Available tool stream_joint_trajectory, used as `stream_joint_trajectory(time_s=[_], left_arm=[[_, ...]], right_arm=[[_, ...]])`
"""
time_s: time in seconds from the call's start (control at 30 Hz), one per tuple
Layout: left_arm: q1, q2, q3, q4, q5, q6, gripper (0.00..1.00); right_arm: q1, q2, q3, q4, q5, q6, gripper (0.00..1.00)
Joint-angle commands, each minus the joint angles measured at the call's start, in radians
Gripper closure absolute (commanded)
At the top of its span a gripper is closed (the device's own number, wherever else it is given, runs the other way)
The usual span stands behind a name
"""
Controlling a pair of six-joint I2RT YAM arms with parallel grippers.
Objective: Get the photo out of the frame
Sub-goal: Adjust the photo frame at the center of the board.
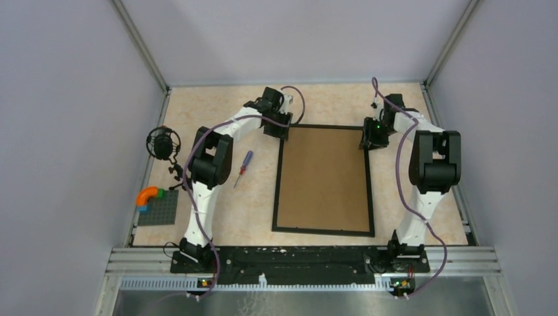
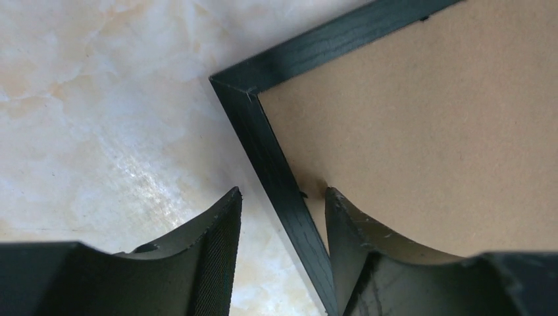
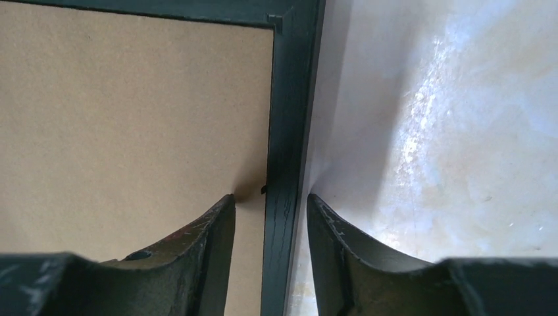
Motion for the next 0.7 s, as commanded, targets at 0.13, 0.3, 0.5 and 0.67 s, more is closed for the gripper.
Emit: stream_joint_trajectory(time_s=[0.13, 0.3, 0.5, 0.67], left_arm=[[0.012, 0.050, 0.015, -0.002, -0.067, 0.003, 0.62], [0.043, 0.057, 0.001, 0.013, -0.040, 0.014, 0.87], [0.058, 0.061, 0.003, 0.012, -0.014, 0.047, 1.00], [0.058, 0.059, 0.006, 0.000, 0.000, 0.043, 0.94]], right_arm=[[0.006, 0.039, 0.043, 0.037, 0.059, 0.001, 0.66], [-0.015, 0.064, 0.083, 0.038, 0.019, 0.009, 0.67], [-0.031, 0.080, 0.132, 0.047, -0.043, 0.016, 0.61], [-0.017, 0.106, 0.148, 0.041, -0.039, 0.021, 0.61]])
